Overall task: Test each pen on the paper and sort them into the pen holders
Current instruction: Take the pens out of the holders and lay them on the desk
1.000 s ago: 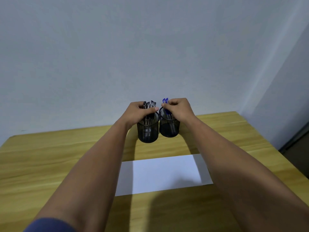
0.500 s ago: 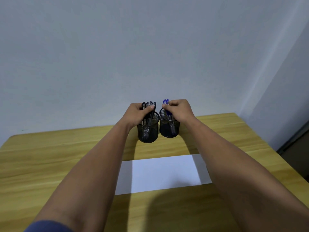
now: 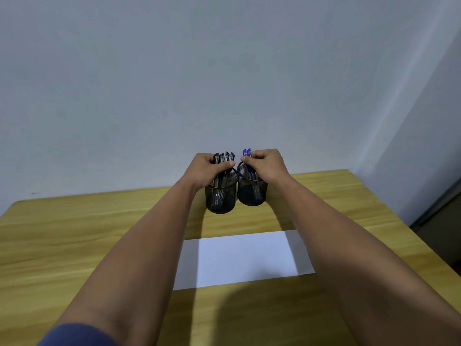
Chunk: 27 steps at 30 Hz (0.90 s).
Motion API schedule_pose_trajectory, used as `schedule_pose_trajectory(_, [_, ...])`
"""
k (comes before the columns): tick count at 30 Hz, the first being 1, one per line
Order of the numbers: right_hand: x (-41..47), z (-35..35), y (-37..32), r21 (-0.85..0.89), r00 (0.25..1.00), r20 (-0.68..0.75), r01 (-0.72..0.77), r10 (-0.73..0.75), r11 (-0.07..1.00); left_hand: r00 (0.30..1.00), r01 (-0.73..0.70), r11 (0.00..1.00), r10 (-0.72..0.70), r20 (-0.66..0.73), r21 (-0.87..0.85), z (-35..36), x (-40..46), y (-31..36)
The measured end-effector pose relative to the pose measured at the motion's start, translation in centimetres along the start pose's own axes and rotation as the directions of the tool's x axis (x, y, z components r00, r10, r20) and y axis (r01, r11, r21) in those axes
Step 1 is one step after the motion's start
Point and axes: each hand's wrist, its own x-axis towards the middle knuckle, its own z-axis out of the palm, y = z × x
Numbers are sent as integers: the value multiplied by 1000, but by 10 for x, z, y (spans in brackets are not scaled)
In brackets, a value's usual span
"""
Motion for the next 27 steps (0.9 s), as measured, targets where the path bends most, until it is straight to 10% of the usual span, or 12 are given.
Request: schedule_pose_trajectory(27, [-32,-26,-75,95,970,-205,150,-128,984,969,-100,986,66,-238,-133,-13,-24,55])
